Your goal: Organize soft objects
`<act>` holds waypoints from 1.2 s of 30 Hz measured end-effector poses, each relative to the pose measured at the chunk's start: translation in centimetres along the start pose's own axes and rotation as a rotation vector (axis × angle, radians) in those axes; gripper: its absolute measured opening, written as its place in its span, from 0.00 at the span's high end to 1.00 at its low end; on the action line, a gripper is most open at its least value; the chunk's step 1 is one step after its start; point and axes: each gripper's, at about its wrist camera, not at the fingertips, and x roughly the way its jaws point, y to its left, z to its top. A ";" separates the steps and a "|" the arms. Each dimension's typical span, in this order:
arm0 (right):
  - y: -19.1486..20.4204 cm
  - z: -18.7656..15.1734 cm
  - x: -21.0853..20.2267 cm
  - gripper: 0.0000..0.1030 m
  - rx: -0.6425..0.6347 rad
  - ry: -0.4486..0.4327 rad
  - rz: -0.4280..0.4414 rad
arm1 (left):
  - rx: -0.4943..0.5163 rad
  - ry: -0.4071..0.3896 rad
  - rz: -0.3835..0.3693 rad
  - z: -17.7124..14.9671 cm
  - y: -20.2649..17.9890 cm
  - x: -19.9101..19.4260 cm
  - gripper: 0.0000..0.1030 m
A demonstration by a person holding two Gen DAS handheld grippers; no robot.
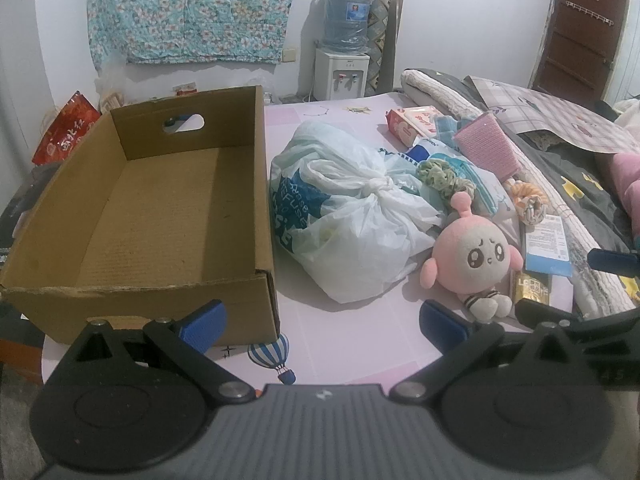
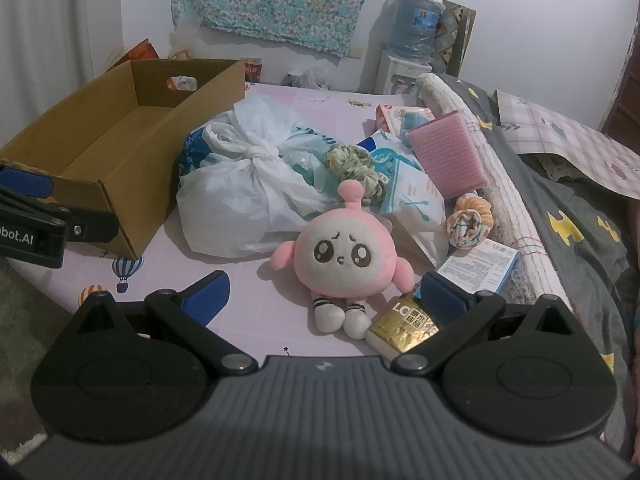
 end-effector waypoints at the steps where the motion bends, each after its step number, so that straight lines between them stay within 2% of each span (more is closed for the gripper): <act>1: 0.0 0.0 0.0 0.01 0.000 -0.001 0.000 | 0.000 -0.001 0.000 0.0 0.0 0.0 0.00; 36: -0.5 -0.5 0.2 0.01 0.027 -0.003 0.010 | 0.004 0.007 -0.004 -0.3 0.0 0.1 0.00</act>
